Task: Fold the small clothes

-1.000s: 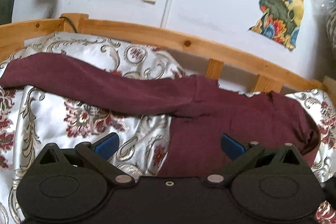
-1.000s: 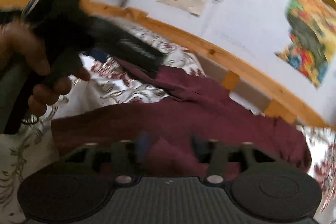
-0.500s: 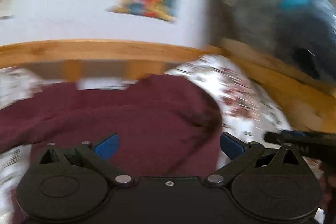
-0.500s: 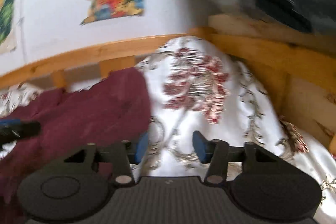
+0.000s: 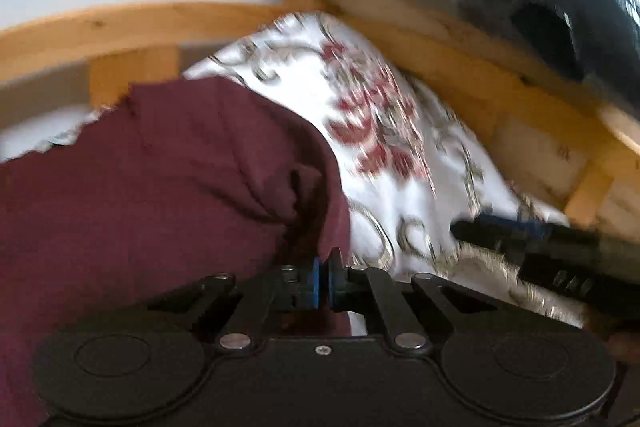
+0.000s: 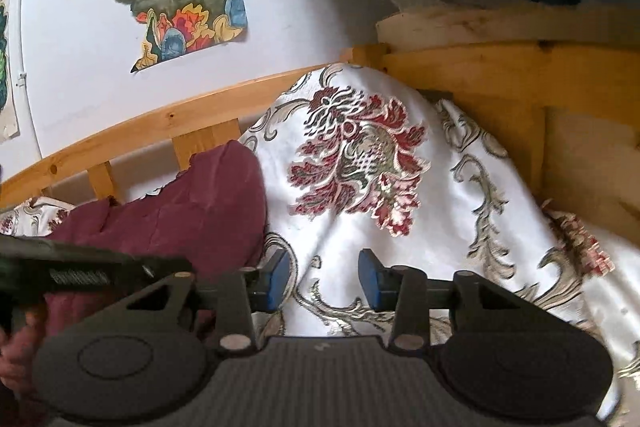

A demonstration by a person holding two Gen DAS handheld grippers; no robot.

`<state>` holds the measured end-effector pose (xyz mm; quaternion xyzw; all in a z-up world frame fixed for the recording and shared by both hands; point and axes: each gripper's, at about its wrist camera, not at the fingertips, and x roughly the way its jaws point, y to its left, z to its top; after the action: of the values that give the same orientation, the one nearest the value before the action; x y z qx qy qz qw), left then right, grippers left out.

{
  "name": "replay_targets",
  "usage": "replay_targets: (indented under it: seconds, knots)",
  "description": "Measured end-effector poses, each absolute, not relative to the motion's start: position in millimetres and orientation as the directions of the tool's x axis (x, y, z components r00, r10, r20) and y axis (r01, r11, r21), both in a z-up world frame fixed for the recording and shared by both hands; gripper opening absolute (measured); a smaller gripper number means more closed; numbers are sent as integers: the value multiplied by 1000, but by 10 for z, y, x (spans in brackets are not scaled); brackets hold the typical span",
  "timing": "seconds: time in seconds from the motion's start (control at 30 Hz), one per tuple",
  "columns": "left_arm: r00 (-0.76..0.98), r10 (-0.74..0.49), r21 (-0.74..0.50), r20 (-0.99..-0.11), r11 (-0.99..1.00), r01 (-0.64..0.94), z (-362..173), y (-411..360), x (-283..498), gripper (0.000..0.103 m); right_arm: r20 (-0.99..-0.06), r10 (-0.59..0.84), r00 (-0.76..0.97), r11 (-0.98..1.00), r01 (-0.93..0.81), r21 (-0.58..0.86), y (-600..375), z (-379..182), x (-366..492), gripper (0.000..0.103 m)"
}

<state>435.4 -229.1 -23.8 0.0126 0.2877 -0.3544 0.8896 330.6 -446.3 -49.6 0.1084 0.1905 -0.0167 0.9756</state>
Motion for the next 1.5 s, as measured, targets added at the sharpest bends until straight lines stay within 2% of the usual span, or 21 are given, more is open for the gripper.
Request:
replay_targets:
  seconds: [0.07, 0.17, 0.37, 0.6, 0.67, 0.87, 0.9, 0.93, 0.97, 1.27, 1.4, 1.43, 1.47, 1.5]
  knots:
    - [622, -626, -232, -470, 768, 597, -127, -2099, 4378, 3, -367, 27, 930, 970, 64, 234, -4447, -547, 3352, 33]
    - [670, -609, -295, -424, 793, 534, -3, -1771, 4468, 3, -356, 74, 931, 948, 45, 314, -4389, -652, 3456, 30]
    - [696, -540, -343, -473, 840, 420, -109, -1361, 4741, 3, -324, 267, 907, 877, -90, 472, -4273, -750, 3685, 30]
    - [661, -569, -361, -489, 822, 440, -164, -1335, 4812, 5, -243, 472, 847, 638, -138, 758, -4397, -878, 4006, 32]
    - [652, -579, -369, -490, 815, 447, -183, -1351, 4837, 5, -245, 475, 845, 610, -116, 784, -4396, -906, 4082, 35]
    - [633, -595, -366, -495, 804, 470, -172, -1367, 4836, 5, -203, 471, 859, 536, -96, 839, -4391, -1006, 4272, 34]
    - [628, -599, -365, -497, 800, 476, -162, -1368, 4829, 5, -211, 451, 867, 552, -85, 829, -4388, -996, 4302, 32]
    - [621, -606, -366, -497, 795, 483, -155, -1366, 4822, 5, -212, 440, 873, 560, -82, 824, -4391, -1000, 4320, 17]
    - [615, -613, -367, -496, 790, 491, -147, -1368, 4813, 5, -207, 425, 881, 559, -76, 826, -4413, -1008, 4335, 8]
    - [578, -628, -366, -520, 776, 514, -279, -1603, 4815, 6, -170, 246, 954, 566, 1, 824, -4791, -874, 4018, 7]
    - [577, -596, -352, -558, 800, 486, -423, -1735, 4835, 18, -241, 208, 948, 639, 55, 767, -4826, -998, 4071, 7]
    - [575, -593, -350, -564, 802, 483, -431, -1733, 4824, 24, -251, 203, 946, 637, 67, 768, -4839, -1030, 4093, 7]
    - [573, -592, -348, -567, 803, 484, -423, -1707, 4800, 37, -250, 205, 946, 624, 70, 778, -4859, -1065, 4102, 7]
    - [575, -593, -343, -564, 801, 490, -407, -1667, 4763, 43, -247, 210, 946, 611, 70, 789, -4883, -1082, 4100, 7]
